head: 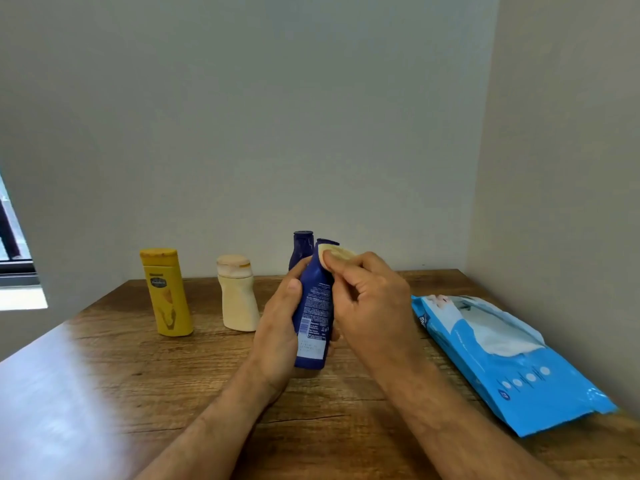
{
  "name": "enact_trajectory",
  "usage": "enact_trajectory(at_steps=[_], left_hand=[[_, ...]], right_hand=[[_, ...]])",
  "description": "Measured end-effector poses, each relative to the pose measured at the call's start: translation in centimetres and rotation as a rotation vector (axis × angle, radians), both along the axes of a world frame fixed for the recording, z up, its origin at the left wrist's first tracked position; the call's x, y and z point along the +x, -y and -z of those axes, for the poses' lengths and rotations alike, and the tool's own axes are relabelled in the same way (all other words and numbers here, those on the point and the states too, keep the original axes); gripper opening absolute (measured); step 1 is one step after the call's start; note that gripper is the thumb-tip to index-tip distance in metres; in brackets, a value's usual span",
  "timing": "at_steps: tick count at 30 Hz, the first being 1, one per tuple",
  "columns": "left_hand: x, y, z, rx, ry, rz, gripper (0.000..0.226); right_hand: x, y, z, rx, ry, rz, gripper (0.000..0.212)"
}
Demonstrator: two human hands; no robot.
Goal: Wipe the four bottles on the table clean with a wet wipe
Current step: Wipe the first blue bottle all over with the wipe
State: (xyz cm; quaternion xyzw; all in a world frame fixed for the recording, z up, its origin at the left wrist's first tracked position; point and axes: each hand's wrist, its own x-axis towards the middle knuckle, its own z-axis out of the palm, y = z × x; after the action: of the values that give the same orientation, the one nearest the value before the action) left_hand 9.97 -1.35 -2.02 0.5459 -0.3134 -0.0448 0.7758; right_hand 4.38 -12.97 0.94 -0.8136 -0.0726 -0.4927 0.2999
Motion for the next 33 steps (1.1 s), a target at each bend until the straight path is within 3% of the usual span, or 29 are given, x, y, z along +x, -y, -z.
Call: enact_trajectory(at_steps=[6,11,17,21,29,33], left_hand=[[0.4,-0.8,-0.4,-0.080,-0.045,-0.039,0.041],[-0.2,-0.8,-0.7,0.005,-0.029,-0.025,0.038],[-0.3,-1.3,-1.0,-0.006,-0.009,-0.030,0.037],[0.0,-2.0,-1.1,-0.073,-0.035,-0.024,0.052],[-0.6,-1.4,-1.1,0.004,-0.071,0.062,0.042],[-0.8,-1.6,-1.3,0.026,-0.071,0.033,0.040]], right_hand=[[-0.5,-0.3,0.7,-0.209,-0.131,-0.077,0.029],[0.3,-0.1,0.0,-0.011,0.065,-0.038,0.029],[-0.2,-0.2,0.2,0.004,-0.009,-0.082,0.028],[-0.3,-0.2,0.7,-0.085,-0.082,-0.118,0.025],[-0.2,0.2,0.0,0.085,0.061,-0.077,0.027],[-0.5,-0.1,0.2,0.027,0.013,-0.073,0.027]])
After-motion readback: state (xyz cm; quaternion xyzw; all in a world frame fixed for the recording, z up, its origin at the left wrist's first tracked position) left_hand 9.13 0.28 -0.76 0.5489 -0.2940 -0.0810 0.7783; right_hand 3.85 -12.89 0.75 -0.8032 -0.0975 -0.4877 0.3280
